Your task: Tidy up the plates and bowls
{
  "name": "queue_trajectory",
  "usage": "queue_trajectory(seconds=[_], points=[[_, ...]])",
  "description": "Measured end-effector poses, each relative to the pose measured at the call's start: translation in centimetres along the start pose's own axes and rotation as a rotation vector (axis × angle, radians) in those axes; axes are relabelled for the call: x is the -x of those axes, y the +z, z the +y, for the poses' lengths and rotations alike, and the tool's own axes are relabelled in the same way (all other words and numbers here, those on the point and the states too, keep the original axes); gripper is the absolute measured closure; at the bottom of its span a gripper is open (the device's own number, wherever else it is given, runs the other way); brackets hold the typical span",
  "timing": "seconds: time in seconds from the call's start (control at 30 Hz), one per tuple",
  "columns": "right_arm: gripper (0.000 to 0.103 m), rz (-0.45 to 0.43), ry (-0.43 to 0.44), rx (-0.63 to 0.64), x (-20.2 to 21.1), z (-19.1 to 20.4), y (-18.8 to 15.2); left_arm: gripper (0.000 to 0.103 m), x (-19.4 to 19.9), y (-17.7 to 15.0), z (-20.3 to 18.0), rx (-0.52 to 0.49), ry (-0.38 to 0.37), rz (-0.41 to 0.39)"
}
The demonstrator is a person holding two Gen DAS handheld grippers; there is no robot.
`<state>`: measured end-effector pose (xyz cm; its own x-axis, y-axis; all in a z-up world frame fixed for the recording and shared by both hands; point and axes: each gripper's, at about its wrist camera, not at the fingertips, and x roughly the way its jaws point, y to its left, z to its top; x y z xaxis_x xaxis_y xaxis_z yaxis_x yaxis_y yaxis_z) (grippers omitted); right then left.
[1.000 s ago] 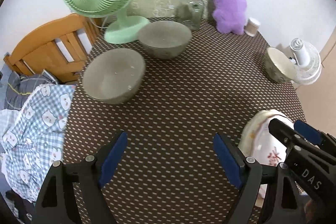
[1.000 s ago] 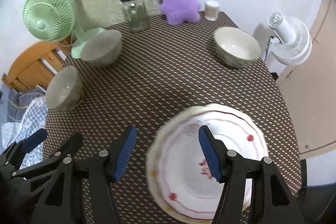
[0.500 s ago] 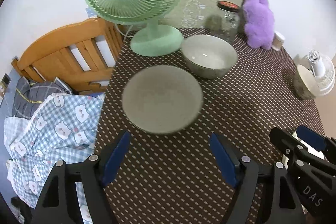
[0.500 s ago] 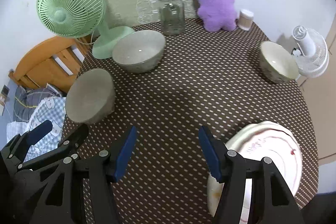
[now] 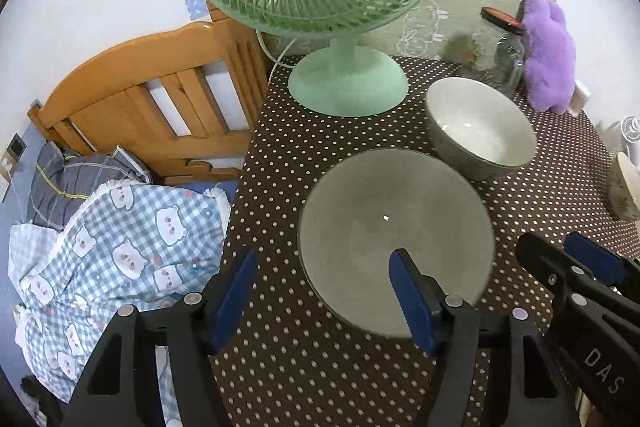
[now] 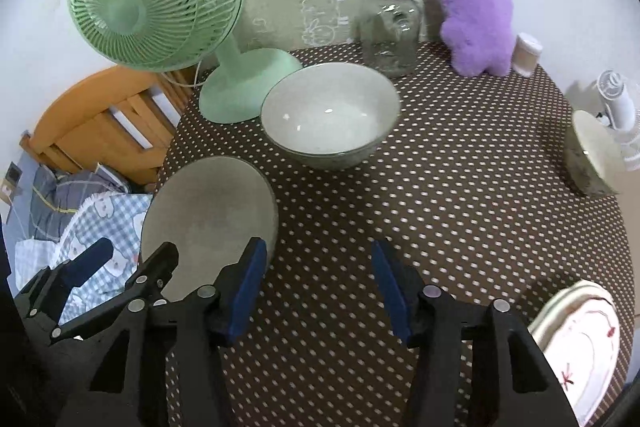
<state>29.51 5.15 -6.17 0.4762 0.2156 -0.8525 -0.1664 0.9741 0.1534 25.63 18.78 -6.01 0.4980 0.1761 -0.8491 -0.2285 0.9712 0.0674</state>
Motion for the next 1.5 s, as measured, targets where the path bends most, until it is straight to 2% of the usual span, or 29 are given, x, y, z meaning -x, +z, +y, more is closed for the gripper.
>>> queue_trajectory(seconds=[0.23, 0.4, 0.47, 0.53, 0.67, 0.77, 1.13, 1.5], points=[[0.055, 0.029, -0.005, -0.001, -3.1, 1.3, 0.7, 0.044, -2.3, 0.6, 0.7, -0.002, -0.009, 0.008], [0.073, 0.049, -0.006, 0.017, -4.7, 2.3, 0.8, 0.049, -3.8, 0.7, 0.8, 0.002, -0.019, 0.024], [0.074, 0.057, -0.004, 0.016, -5.3, 2.4, 0.9, 0.060, -4.2, 0.7, 0.9, 0.004, -0.028, 0.036], [0.081, 0.069, -0.001, 0.016, -5.8, 2.6, 0.8, 0.069, -4.6, 0.6, 1.1, 0.002, -0.048, 0.049], [0.090, 0.080, 0.011, 0.034, -6.4, 3.2, 0.8, 0.080, -5.1, 0.4, 1.4, 0.011, -0.066, 0.069], [0.091, 0.080, 0.017, 0.039, -6.4, 3.3, 0.9, 0.085, -4.8, 0.5, 1.4, 0.007, -0.071, 0.067], [0.092, 0.103, 0.023, 0.032, -4.7, 1.7, -0.5, 0.086, -3.4, -0.9, -0.4, -0.021, -0.069, 0.094], [0.092, 0.133, 0.004, 0.023, -1.2, -2.0, -4.3, 0.086, -0.9, -4.0, -3.3, -0.021, -0.091, 0.144]])
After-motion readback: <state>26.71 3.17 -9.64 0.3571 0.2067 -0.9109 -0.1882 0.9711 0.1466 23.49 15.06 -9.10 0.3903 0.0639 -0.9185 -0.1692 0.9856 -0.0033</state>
